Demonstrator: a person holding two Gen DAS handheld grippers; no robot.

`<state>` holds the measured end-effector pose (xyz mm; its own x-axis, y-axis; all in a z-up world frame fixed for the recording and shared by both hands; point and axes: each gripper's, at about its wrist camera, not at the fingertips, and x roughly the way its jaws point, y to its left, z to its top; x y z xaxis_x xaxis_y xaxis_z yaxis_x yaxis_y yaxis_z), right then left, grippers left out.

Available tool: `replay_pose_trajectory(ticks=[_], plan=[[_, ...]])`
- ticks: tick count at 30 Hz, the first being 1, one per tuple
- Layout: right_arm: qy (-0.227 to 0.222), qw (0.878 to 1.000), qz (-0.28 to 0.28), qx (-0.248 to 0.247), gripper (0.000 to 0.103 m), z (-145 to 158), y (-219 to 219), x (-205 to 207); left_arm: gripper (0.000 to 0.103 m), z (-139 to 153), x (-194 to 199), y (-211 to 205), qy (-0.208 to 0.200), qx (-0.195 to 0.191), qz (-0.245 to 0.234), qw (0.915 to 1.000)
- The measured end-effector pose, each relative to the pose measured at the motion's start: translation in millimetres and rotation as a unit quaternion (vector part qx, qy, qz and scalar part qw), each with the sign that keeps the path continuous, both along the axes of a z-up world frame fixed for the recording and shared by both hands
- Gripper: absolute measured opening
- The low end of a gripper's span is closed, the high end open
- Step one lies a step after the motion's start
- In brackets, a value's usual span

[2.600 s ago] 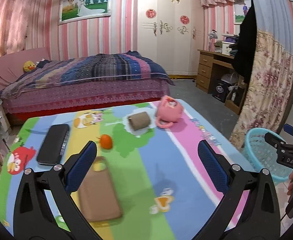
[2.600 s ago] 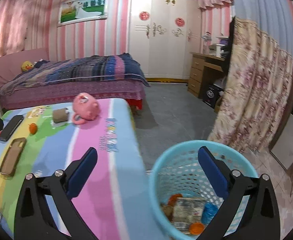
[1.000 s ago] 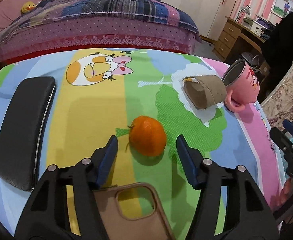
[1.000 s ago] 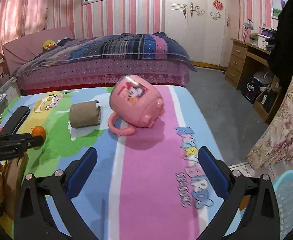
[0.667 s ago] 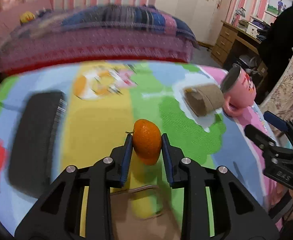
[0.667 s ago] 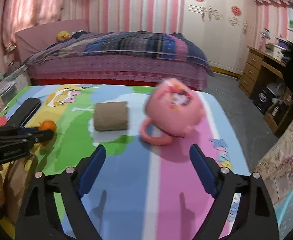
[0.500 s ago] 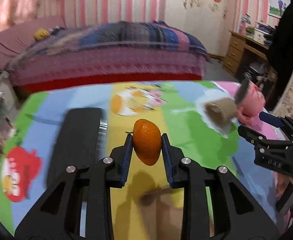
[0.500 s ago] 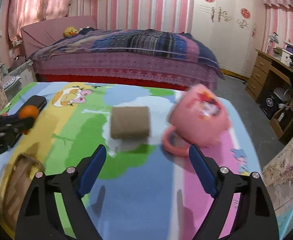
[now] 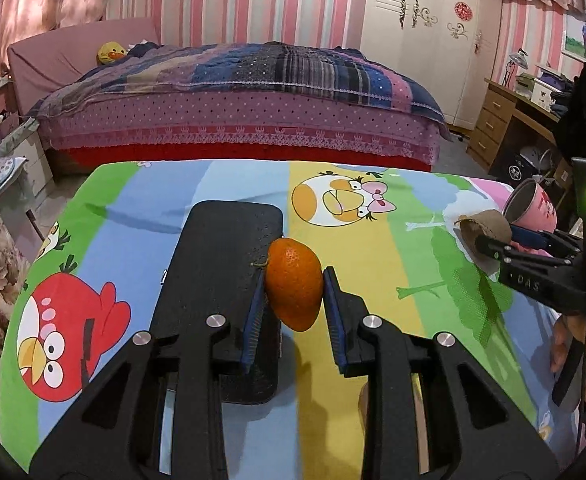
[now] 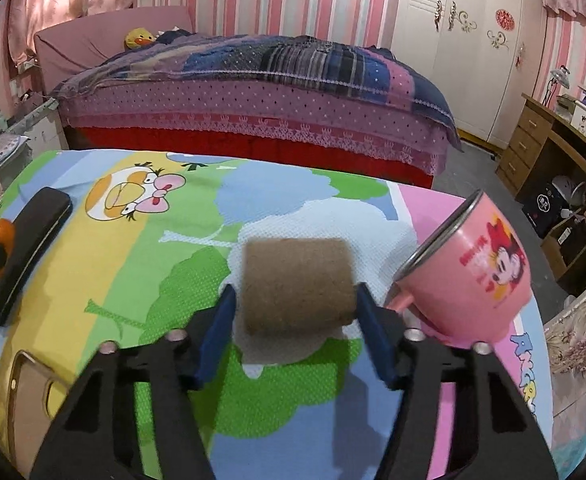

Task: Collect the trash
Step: 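Grasp the orange with the left tool while the right tool grasps the brown cardboard tube, then carry the orange and cardboard tube over the blue basket and release both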

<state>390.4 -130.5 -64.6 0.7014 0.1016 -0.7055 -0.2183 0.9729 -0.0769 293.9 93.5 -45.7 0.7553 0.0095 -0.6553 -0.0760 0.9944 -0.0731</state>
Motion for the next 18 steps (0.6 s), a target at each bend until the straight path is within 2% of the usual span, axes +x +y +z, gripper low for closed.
replay_pose_trajectory(ticks=[9,18], plan=[[-0.039,0.999,0.006,0.015,0.054,12.0,-10.5,-27.5,0.028,4.9,-10.4,-0.2,0.0,-0.014,0.006,0.9999],[-0.078,0.997,0.025,0.018,0.054,51.2,-42.2,-110.5,0.028,30.2,-57.1,-30.2,-0.014,-0.04,-0.012,0.999]])
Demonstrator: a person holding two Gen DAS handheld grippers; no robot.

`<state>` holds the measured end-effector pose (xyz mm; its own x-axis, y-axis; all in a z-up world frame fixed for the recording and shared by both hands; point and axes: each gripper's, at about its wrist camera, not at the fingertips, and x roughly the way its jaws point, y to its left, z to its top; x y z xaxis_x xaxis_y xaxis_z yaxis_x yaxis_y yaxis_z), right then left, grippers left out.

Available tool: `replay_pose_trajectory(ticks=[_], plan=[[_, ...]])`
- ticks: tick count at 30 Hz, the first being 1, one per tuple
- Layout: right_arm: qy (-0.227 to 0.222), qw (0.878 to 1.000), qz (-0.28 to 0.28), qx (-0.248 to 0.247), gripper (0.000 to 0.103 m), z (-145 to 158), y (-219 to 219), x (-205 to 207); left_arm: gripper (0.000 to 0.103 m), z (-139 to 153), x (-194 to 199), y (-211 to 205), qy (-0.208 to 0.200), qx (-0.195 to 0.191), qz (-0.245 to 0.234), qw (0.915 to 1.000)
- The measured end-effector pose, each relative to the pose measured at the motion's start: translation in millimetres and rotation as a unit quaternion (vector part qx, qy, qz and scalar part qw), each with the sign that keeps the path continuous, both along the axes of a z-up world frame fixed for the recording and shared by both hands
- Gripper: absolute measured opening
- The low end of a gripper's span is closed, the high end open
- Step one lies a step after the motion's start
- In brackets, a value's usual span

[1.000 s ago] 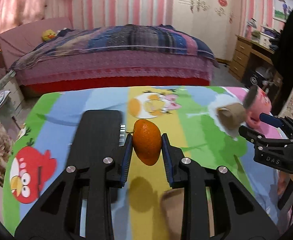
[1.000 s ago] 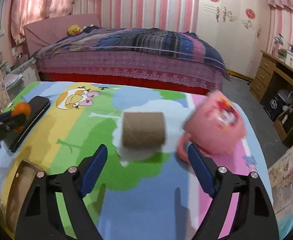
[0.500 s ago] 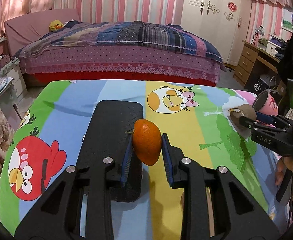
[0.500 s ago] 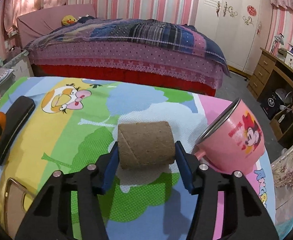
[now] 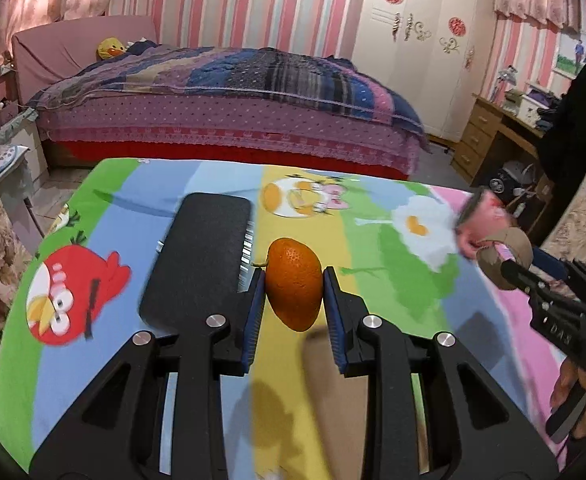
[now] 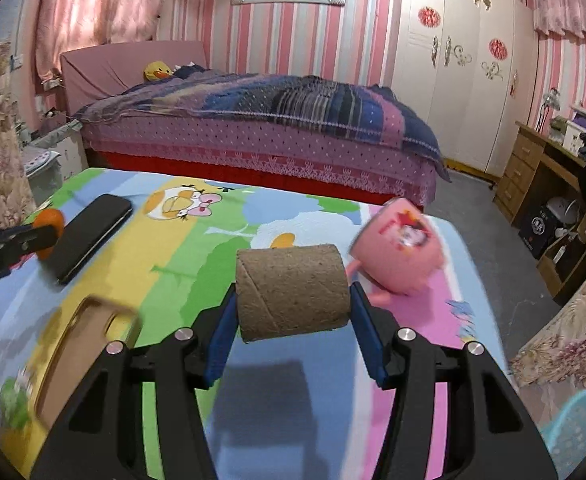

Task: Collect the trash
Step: 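Carry the orange and cardboard tube over the blue basket and release both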

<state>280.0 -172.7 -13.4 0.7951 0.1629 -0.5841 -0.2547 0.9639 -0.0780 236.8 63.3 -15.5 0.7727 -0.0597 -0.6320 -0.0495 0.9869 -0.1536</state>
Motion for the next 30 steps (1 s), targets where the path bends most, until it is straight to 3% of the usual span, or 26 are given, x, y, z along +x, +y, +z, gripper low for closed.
replay_pose_trajectory(ticks=[8,17,30], plan=[[-0.018,1.0,-0.02,-0.006,0.054,19.6,-39.6,-71.7,0.028,9.3,-46.3,-58.8,-0.007,0.01,-0.044,0.999],[-0.031,0.998,-0.062,0.011,0.054,25.0,-103.0,-122.2,0.028,14.1,-80.0,-112.4,-0.01,0.005,-0.073,0.9972],[-0.057,0.985,-0.158,0.03,0.054,37.1,-206.9,-167.1,0.028,16.5,-85.1,-195.5,-0.018,-0.001,-0.139,0.9901]])
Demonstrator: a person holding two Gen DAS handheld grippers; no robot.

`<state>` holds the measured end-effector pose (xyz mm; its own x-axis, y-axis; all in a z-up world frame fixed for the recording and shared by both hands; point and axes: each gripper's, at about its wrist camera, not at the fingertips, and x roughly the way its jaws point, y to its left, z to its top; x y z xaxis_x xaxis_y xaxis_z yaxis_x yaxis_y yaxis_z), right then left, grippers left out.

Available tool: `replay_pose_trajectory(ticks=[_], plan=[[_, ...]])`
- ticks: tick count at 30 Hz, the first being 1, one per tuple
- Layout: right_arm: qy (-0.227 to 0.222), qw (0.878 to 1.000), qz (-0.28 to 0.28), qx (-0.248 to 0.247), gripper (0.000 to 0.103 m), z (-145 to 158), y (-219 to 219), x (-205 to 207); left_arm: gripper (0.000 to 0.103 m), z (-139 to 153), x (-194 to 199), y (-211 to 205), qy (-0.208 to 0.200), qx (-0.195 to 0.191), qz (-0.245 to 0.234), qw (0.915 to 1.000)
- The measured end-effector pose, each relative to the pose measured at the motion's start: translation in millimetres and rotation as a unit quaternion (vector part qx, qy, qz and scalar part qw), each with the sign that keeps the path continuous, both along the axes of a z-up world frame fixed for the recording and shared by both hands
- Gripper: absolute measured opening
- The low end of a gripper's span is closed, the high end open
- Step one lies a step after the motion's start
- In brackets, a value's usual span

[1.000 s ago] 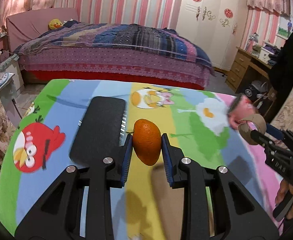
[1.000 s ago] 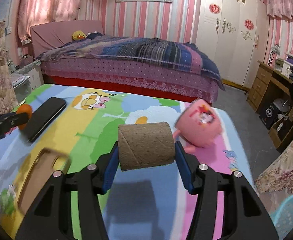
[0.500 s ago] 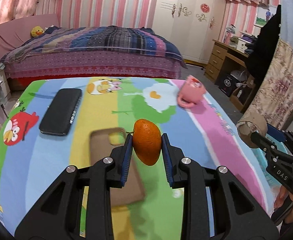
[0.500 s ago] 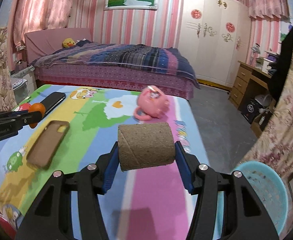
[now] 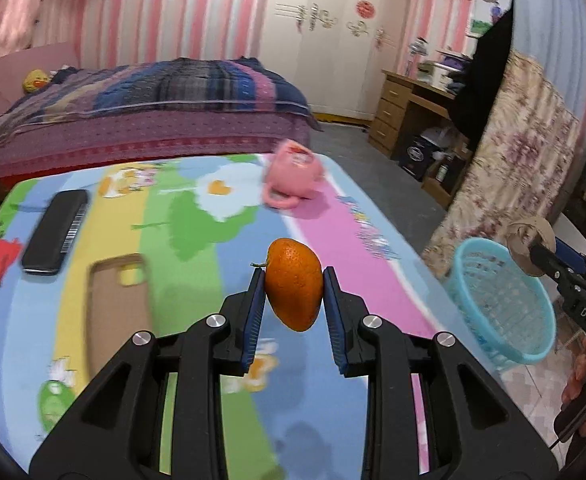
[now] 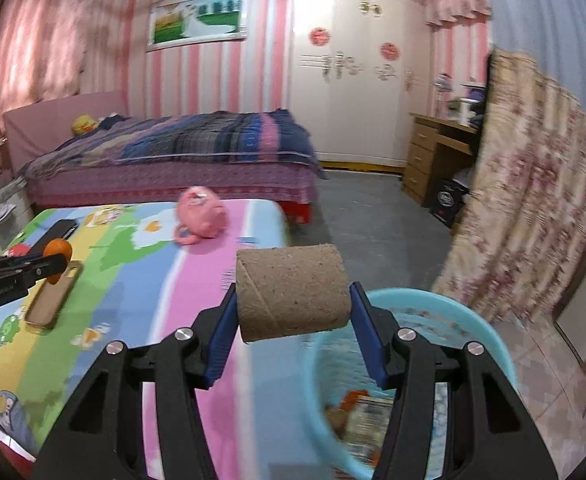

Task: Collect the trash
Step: 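Carry the orange and cardboard tube over the blue basket and release both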

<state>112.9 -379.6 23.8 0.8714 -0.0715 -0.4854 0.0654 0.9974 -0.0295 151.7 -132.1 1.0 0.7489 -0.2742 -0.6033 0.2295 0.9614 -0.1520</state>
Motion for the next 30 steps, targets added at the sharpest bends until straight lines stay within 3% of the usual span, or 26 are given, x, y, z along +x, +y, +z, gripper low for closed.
replay_pose_trajectory(ticks=[7,17,27,30], plan=[[0.003,0.996,-0.087,-0.008,0.054,-11.3,-70.7,-26.9,0.028,-17.0,3.0,-70.4,0.005,0.0,-0.058,0.9983],[0.011,0.989,-0.145,0.013,0.054,-36.7,-143.0,-61.5,0.029,-34.0,-2.4,-175.0,-0.001,0.005,-0.155,0.9878],[0.009,0.986,-0.161,0.034,0.054,-55.7,-168.5,-64.1,0.031,-51.7,2.5,-245.5,-0.014,0.037,-0.201,0.9787],[0.007,0.986,-0.162,0.037,0.054,-57.4,-168.7,-64.2,0.038,-54.0,8.2,-253.7,-0.02,0.052,-0.199,0.9785]])
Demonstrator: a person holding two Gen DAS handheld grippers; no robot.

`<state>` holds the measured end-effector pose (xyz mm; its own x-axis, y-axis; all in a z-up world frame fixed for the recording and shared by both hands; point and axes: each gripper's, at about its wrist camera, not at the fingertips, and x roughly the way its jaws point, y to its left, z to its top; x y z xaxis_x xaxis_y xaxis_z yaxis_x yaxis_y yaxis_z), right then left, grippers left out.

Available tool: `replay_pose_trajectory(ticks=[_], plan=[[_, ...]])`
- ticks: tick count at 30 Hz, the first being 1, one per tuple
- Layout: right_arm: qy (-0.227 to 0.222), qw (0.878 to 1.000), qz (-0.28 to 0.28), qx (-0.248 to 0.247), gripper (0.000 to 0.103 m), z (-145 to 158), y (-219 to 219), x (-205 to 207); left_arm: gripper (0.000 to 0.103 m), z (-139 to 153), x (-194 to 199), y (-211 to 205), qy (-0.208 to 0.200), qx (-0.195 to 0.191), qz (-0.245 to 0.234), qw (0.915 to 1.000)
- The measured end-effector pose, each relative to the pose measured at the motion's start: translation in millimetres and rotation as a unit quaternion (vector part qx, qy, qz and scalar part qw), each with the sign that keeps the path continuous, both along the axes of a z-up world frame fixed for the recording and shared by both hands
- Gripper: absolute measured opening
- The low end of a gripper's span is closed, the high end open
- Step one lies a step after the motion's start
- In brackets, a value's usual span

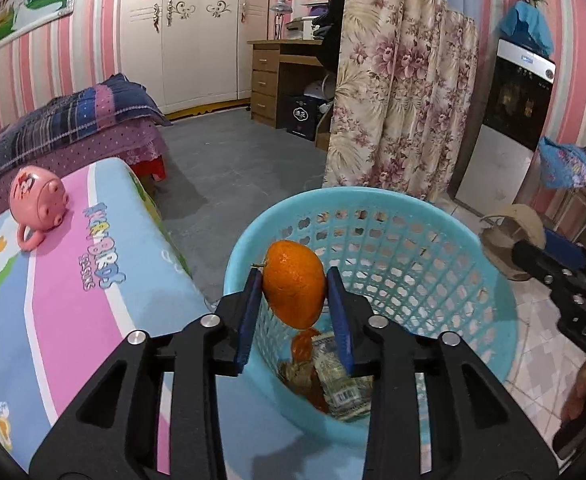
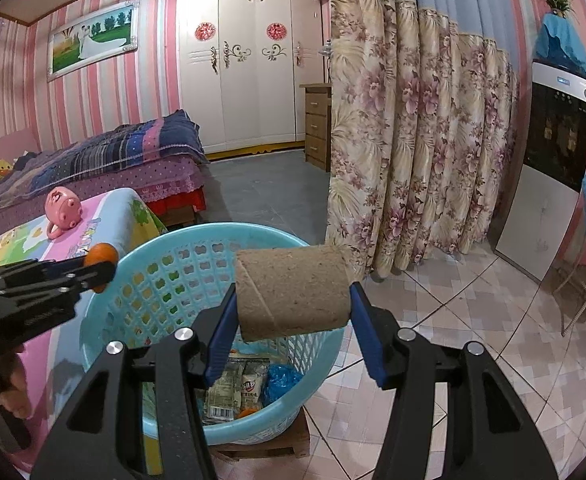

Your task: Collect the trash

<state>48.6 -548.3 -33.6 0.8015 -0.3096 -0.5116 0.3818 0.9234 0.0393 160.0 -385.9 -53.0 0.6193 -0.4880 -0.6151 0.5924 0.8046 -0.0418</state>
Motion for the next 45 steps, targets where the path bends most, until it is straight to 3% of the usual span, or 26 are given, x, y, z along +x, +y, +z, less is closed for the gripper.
replay_pose_trajectory(ticks=[2,3,10,19,29,31,32,37,45], plan=[[0.0,1.0,0.0,0.0,0.054,-0.1,-0.4,0.8,0.073,3.1,4.4,1.8,-0.006,0.003,0.01,0.9999],[0.0,1.0,0.0,-0.002,0.054,-0.2,-0.2,1.0,0.079,7.1,7.2,5.6,-0.014,0.0,0.025,0.9996],[0.004,1.0,0.001,-0.004,0.054,-4.8,4.6,5.8,0.097,22.2,15.6,36.2,-0.038,-0.011,0.061,0.9974],[0.006,1.0,0.0,0.012,0.054,-15.5,14.3,24.7,0.097,20.9,15.4,82.2,-0.026,-0.033,0.092,0.9949],[0.011,1.0,-0.007,0.013,0.054,-26.4,28.5,50.9,0.097,24.9,7.8,113.5,-0.034,-0.031,0.113,0.9925],[0.013,1.0,-0.007,0.007,0.065,-27.7,31.7,53.2,0.097,26.9,6.3,118.7,-0.037,-0.032,0.115,0.9921],[0.013,1.0,-0.006,0.005,0.078,-27.6,32.6,53.1,0.097,28.3,5.8,121.2,-0.038,-0.033,0.118,0.9918],[0.016,1.0,-0.006,-0.02,0.093,-18.8,42.6,52.2,0.097,37.9,-0.8,135.8,-0.046,-0.036,0.13,0.9898],[-0.021,1.0,0.015,-0.017,0.098,17.2,74.5,27.9,0.097,67.8,-39.8,187.3,-0.078,-0.032,0.156,0.9842]])
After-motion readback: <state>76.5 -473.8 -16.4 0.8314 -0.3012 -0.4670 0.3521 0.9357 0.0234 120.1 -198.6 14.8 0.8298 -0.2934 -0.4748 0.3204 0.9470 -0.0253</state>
